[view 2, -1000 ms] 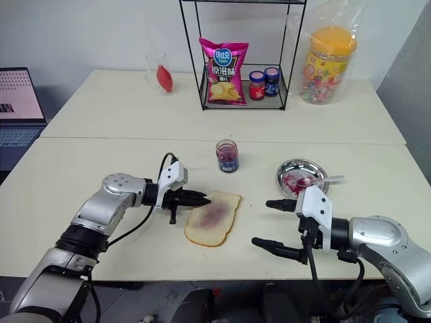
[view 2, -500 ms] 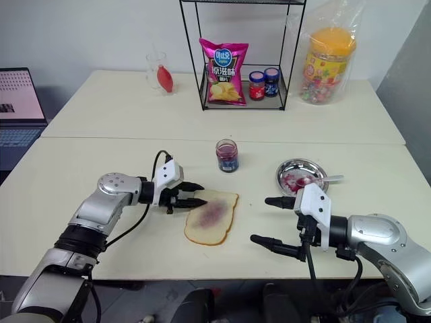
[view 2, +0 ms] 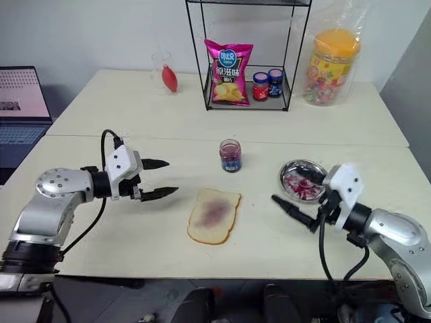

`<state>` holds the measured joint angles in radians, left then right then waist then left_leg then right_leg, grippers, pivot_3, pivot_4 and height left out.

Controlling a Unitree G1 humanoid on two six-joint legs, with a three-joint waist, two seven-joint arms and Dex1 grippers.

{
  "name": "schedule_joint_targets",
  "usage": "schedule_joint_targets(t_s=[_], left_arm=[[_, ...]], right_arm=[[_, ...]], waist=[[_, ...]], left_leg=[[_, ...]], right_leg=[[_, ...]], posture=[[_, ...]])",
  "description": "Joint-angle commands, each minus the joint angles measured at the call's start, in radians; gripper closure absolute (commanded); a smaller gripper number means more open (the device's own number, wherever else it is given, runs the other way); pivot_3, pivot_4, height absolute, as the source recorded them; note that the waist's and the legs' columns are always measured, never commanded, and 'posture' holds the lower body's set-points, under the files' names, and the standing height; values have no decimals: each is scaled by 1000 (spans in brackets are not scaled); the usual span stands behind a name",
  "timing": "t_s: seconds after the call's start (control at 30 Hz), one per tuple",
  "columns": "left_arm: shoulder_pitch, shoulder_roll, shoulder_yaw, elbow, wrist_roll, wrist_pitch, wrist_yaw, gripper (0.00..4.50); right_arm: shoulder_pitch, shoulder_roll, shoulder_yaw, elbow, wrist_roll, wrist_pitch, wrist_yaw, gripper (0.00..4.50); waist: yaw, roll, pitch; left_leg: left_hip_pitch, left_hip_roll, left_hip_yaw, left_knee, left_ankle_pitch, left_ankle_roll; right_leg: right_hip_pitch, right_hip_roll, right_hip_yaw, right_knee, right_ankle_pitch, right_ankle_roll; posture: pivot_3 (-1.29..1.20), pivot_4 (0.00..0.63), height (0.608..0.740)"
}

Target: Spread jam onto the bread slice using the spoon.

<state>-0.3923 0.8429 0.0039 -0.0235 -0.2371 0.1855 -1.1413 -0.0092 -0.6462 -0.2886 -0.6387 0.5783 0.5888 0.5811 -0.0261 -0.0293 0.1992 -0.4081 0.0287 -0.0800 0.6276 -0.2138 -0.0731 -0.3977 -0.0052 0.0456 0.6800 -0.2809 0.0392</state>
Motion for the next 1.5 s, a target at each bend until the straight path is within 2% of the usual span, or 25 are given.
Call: schedule_joint_targets(t_s=[0.03, 0.17, 0.43, 0.63, 1.0, 1.13, 1.33, 1.5], left_arm=[[-12, 7, -21, -237, -121, 96, -51, 29], [-50, -17, -82, -368, -192, 200, -71, 29], [-97, -64, -179, -368, -152, 192, -69, 29], [-110, -91, -209, -358, -136, 182, -69, 29], [-90, -86, -210, -283, -78, 93, -92, 29], [-85, -88, -208, -259, -69, 65, -101, 0], [-83, -89, -211, -254, -60, 52, -99, 0], [-84, -91, -214, -250, -47, 43, -98, 0]], right_arm=[[10, 99, -114, 75, -37, -40, -164, 0], [-18, 219, -195, 209, -5, -14, -295, 0], [-121, 300, -226, 444, 52, -11, -333, 0], [-207, 315, -227, 542, 168, 73, -301, 0], [-302, 346, -249, 669, 256, 97, -322, 0], [-315, 348, -250, 685, 274, 102, -324, 725], [-324, 345, -263, 719, 289, 94, -334, 2208], [-330, 349, -276, 729, 311, 105, -345, 3614]], waist=[[0, -1, 0], [-1, -2, -1], [-18, 2, 0], [-18, 3, 1], [-19, 3, 1], [-19, 4, 1], [-19, 4, 1], [-19, 4, 1]], left_leg=[[0, 0, 0, 0, 0, 0], [1, 0, 0, 0, 0, 0], [9, 2, 2, -1, 0, 1], [8, 1, 2, -1, 0, 1], [8, 1, 2, -2, 0, 1], [8, 1, 2, -2, 0, 1], [8, 1, 2, -2, 0, 1], [8, 1, 2, -2, 0, 1]], right_leg=[[0, 0, 0, 0, 0, 0], [1, 0, 0, 0, 0, 0], [5, 3, 3, 1, 1, -2], [6, 3, 4, 1, 1, -2], [6, 3, 3, 1, 1, -2], [6, 3, 3, 1, 1, -2], [6, 3, 3, 1, 1, -2], [6, 3, 3, 1, 1, -2]], posture=[[0, 150, 740], [0, 150, 740], [0, 150, 740], [0, 150, 740], [0, 150, 740], [0, 150, 740], [0, 150, 740], [0, 150, 740]])
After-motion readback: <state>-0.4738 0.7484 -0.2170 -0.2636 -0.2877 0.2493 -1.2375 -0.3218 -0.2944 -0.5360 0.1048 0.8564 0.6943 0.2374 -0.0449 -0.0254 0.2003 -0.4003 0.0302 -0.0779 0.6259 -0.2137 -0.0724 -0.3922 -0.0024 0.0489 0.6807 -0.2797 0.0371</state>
